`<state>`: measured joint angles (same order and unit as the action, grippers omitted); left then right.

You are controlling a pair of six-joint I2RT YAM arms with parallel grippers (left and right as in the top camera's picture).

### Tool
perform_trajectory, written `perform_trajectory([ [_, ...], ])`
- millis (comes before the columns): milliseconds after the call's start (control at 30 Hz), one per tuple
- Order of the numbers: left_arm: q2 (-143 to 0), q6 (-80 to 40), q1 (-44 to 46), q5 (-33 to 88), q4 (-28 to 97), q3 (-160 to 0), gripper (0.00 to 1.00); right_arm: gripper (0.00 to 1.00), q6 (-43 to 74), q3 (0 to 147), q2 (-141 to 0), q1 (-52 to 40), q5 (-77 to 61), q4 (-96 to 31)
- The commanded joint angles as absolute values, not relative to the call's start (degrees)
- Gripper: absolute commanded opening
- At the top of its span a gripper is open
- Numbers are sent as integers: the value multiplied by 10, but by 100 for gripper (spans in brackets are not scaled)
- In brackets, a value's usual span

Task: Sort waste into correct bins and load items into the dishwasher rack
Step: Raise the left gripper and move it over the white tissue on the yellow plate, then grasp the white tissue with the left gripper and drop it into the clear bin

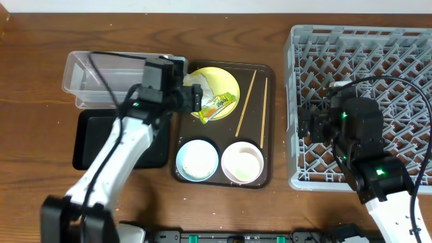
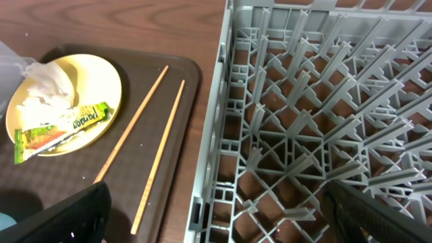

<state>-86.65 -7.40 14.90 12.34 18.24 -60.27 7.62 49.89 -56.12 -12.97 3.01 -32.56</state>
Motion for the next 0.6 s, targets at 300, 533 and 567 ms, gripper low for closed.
perform_trajectory([
  [300,-1001,-43,170,48,64,-615,82,99,73,513,-563,-116,30,-328],
  [533,-1058,-43,172,49,24,-615,80,99,72,513,-563,-116,30,-336],
  [567,-1065,-43,172,49,21,-615,79,99,72,513,-563,-116,30,-337],
])
